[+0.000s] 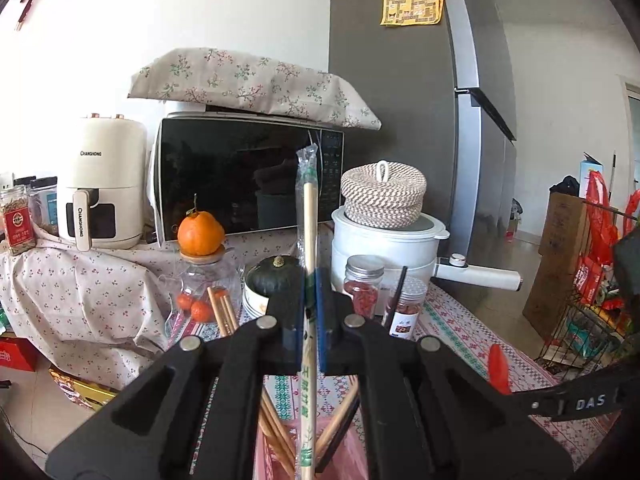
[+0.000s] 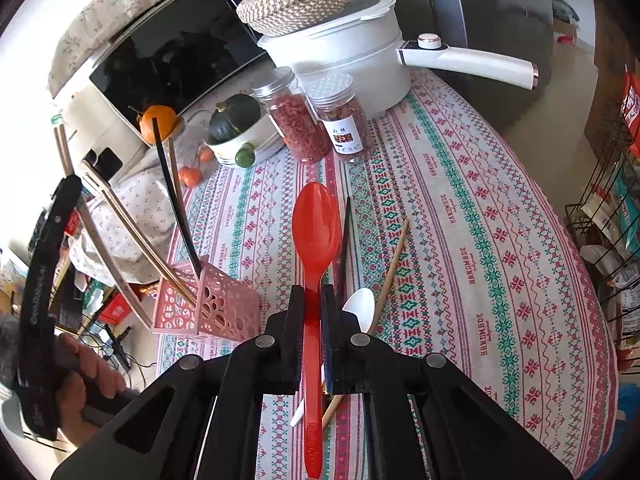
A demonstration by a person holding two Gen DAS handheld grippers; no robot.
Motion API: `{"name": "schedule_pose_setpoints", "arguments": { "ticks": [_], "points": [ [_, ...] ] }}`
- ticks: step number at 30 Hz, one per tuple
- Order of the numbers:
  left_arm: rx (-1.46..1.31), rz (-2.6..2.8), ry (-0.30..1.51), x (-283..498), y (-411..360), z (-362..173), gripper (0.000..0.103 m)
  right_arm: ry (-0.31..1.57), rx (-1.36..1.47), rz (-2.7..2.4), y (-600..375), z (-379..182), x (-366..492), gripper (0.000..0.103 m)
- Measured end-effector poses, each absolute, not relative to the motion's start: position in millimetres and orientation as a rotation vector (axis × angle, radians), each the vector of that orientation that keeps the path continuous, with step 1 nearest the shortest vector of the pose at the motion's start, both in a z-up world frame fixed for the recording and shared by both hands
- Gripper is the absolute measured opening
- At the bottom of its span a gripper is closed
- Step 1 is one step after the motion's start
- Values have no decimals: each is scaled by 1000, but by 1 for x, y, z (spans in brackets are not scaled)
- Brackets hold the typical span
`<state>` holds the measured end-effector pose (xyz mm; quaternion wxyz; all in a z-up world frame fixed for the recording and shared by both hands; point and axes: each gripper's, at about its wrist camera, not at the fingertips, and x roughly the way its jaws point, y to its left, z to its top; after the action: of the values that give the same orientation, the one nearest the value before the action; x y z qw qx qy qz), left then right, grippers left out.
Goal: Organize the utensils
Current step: 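Carry the chopsticks with the left tool while the right tool carries the red spoon to the pink holder, then drop the chopsticks and red spoon into the pink holder, opening both tools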
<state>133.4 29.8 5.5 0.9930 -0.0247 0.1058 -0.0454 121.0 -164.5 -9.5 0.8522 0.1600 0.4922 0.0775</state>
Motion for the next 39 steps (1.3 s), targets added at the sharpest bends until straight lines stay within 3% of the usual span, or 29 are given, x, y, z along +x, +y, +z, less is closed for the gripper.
{"name": "schedule_pose_setpoints", "arguments": {
  "ticks": [13, 22, 27, 35, 39],
  "points": [
    [-120, -130, 436, 119, 49, -11, 7, 986, 339, 209, -151, -1, 118, 7],
    [-127, -90, 616, 100, 77, -9, 43, 825, 355, 306, -121, 20, 115, 7],
    [-113, -49, 771, 98, 92, -22, 74, 704, 322, 358, -97, 32, 115, 7],
    [-69, -62, 954, 94, 96, -47, 85, 524, 255, 343, -60, 44, 120, 7],
    [-55, -74, 971, 93, 96, -48, 97, 473, 225, 318, -45, 45, 125, 7]
  ]
}}
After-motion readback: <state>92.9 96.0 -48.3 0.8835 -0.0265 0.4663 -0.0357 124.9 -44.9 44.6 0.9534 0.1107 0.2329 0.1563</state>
